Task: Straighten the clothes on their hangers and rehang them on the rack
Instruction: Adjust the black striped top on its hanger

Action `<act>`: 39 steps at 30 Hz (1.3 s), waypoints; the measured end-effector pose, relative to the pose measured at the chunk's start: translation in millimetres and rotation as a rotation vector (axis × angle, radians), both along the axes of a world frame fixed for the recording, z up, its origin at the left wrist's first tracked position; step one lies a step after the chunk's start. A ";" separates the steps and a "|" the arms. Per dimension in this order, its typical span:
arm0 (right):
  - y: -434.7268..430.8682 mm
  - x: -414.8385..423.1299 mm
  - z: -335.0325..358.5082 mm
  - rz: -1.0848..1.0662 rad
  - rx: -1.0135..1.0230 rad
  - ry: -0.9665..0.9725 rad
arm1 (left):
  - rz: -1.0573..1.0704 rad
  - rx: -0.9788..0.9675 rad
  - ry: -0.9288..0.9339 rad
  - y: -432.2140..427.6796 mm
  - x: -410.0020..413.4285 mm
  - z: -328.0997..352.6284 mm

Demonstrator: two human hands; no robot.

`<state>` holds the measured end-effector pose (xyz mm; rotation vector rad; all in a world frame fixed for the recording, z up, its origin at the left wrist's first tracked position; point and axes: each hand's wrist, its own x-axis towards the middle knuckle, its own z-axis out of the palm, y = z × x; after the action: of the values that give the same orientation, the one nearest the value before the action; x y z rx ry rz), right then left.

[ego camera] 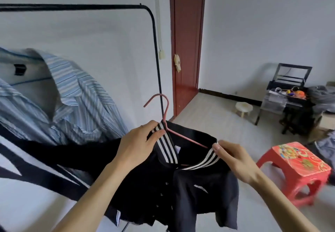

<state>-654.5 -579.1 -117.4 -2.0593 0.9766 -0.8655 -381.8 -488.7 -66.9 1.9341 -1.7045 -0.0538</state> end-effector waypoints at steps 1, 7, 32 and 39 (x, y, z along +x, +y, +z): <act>0.0 -11.6 -11.3 0.011 0.028 0.020 | -0.009 0.021 0.018 -3.6 -5.9 -10.2; 5.1 -30.8 -30.4 -0.105 -0.109 0.188 | -0.078 0.041 0.105 -18.6 -34.6 -45.0; -13.7 -68.2 -15.4 -0.499 -0.200 0.115 | -0.409 0.134 0.094 -69.7 -94.1 -40.6; -10.2 -73.7 -21.0 -0.533 -0.196 0.149 | -0.524 0.116 0.169 -79.9 -102.8 -47.1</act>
<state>-728.3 -589.3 -138.4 -2.0767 1.6230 -1.1214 -484.5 -568.5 -114.0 1.4583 -2.0774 -0.5042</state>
